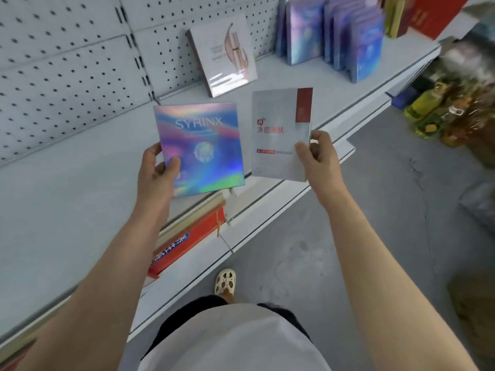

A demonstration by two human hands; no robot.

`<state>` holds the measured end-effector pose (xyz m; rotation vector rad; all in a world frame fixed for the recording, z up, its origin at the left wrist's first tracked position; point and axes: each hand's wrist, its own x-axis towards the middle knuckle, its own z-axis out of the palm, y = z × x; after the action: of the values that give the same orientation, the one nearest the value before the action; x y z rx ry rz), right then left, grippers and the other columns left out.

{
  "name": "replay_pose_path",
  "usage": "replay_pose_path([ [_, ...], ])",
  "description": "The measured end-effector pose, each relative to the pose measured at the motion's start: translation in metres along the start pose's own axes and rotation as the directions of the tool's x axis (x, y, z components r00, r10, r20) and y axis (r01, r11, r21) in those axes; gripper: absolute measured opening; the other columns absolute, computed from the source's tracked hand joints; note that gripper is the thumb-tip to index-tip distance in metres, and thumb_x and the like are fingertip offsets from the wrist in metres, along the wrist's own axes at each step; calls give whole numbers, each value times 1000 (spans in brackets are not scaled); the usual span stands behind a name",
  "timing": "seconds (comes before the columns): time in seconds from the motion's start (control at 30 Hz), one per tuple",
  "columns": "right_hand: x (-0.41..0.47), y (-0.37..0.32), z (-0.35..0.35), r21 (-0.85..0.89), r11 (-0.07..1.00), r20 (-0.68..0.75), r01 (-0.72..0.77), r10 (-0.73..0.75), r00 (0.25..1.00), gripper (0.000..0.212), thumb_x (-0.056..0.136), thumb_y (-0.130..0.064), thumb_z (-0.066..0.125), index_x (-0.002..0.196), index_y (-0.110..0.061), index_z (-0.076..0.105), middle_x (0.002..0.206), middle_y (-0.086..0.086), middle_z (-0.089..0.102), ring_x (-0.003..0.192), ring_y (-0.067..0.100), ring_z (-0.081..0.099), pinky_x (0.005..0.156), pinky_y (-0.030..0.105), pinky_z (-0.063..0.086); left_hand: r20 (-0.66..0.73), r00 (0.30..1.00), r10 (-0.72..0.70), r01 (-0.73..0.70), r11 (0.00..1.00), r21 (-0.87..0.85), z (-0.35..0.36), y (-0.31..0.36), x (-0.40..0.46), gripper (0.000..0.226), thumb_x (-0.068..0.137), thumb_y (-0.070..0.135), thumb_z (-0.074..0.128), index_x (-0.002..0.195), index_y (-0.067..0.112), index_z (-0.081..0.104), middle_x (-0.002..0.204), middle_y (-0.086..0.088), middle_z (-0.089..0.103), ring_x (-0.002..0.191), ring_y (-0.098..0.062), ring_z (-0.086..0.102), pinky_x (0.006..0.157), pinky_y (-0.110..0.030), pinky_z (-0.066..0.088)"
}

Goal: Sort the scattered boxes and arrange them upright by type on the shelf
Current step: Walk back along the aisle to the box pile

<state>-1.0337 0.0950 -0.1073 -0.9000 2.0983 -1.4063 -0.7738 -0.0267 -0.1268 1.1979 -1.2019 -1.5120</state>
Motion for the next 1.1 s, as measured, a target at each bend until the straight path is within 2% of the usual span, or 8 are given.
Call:
replay_pose_path([
  [0.27, 116, 19, -54, 39, 999, -33, -24, 26, 999, 20, 96, -31, 51, 115, -24, 49, 93, 7, 65, 85, 24, 63, 65, 35, 49, -14, 1000, 21, -21, 999, 40, 108, 8, 64, 31, 95, 6, 55, 111, 32, 52, 96, 3, 68, 86, -11, 65, 83, -28, 53],
  [0.43, 196, 41, -102, 37, 999, 33, -11, 10, 999, 20, 100, -28, 51, 119, -23, 49, 99, 5, 67, 89, 21, 66, 67, 34, 54, -90, 995, 37, -34, 999, 36, 191, -2, 89, 32, 94, 9, 57, 110, 37, 53, 98, 2, 68, 92, -17, 63, 88, -36, 51],
  [0.5, 230, 49, -124, 21, 1000, 65, 12, -13, 998, 21, 100, -26, 52, 120, -20, 49, 93, 5, 65, 79, 16, 61, 62, 25, 47, -132, 991, 39, -37, 999, 17, 227, -7, 94, 31, 95, 9, 56, 115, 32, 51, 101, -2, 68, 92, -17, 64, 85, -34, 51],
  [0.7, 317, 58, -167, 43, 992, 164, 117, -122, 979, 14, 95, -28, 56, 107, -23, 52, 72, 0, 52, 65, 9, 47, 64, 23, 40, -271, 961, 46, -49, 999, -3, 310, -15, 105, 34, 96, 6, 54, 123, 25, 46, 99, -2, 66, 75, -1, 64, 63, -16, 50],
  [0.8, 356, 56, -173, 66, 986, 187, 152, -162, 969, 24, 88, -36, 56, 106, -21, 53, 77, 13, 51, 70, 16, 46, 68, 30, 40, -305, 952, 32, -41, 999, -22, 334, -16, 116, 33, 96, 4, 53, 121, 23, 46, 94, 0, 66, 69, 1, 66, 60, -18, 53],
  [0.93, 402, 46, -174, 90, 975, 212, 201, -216, 953, 19, 92, -29, 55, 107, -18, 53, 73, 7, 49, 69, 15, 45, 66, 29, 39, -332, 942, 56, -66, 998, -20, 361, -14, 145, 34, 95, -2, 51, 119, 22, 44, 88, 6, 68, 64, 3, 65, 60, -18, 53],
  [1.03, 433, 32, -174, 92, 966, 201, 240, -254, 946, 18, 89, -34, 56, 105, -27, 54, 83, 20, 59, 73, 17, 51, 69, 34, 44, -319, 945, 76, -74, 997, 18, 380, -12, 168, 37, 96, -4, 49, 118, 24, 44, 78, 19, 71, 65, 6, 64, 59, -16, 52],
  [1.1, 453, 22, -178, 121, 960, 218, 254, -276, 936, 12, 89, -34, 56, 100, -35, 53, 89, 23, 61, 77, 18, 54, 71, 38, 49, -312, 948, 57, -53, 998, 22, 391, -12, 183, 34, 96, -1, 51, 120, 22, 44, 83, 12, 70, 68, -2, 65, 65, -24, 53],
])
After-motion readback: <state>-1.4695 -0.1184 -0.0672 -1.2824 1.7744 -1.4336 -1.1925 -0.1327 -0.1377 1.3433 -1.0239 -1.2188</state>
